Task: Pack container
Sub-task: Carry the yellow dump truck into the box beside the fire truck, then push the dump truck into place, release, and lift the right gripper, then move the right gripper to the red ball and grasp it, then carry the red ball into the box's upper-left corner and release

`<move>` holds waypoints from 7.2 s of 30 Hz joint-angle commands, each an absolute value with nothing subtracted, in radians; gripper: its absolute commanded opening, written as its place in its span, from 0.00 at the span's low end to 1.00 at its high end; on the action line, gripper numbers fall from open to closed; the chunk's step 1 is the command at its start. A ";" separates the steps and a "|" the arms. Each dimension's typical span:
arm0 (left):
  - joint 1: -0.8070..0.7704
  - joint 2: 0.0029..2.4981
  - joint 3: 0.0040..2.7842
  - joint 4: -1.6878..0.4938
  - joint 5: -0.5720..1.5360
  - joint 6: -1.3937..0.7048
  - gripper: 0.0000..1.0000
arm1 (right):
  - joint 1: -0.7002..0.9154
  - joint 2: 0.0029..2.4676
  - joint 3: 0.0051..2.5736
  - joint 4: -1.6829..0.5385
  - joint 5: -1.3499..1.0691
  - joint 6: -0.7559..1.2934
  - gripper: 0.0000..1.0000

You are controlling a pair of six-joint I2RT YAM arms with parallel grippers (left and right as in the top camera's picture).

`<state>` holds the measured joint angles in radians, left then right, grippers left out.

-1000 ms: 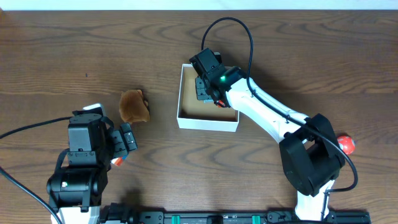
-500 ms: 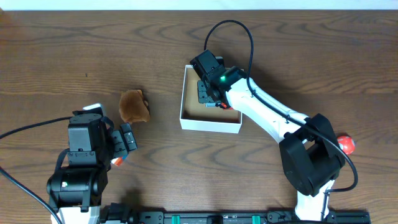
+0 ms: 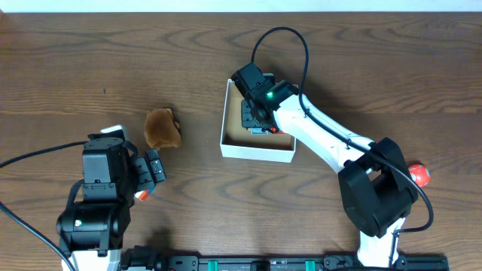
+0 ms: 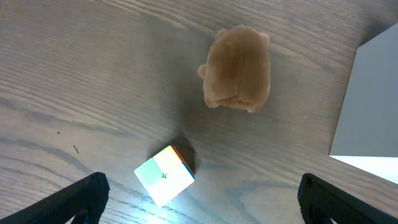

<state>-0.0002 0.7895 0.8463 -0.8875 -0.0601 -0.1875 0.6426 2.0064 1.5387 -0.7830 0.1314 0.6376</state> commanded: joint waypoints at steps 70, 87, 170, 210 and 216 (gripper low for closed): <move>0.006 0.789 0.869 -0.891 -0.072 -0.201 0.98 | 0.712 2.064 1.638 -0.751 0.073 0.118 0.38; 0.006 0.789 0.869 -0.903 -0.072 -0.200 0.98 | 0.693 2.064 1.638 -0.758 0.210 0.207 0.37; 0.006 0.789 0.869 -0.905 -0.072 -0.201 0.98 | -0.533 1.532 0.924 -0.826 0.035 0.689 0.97; 0.006 0.789 0.869 -0.912 -0.072 -0.201 0.98 | -0.362 1.448 0.871 -0.674 0.009 0.577 0.01; 0.006 0.789 0.869 -0.912 -0.072 -0.201 0.98 | -0.074 1.339 1.050 -0.730 -0.012 0.501 0.01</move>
<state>-0.0002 0.7902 0.8463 -0.9100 -0.0601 -0.1875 -0.1867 1.4029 0.9535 -0.7238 0.0078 0.5610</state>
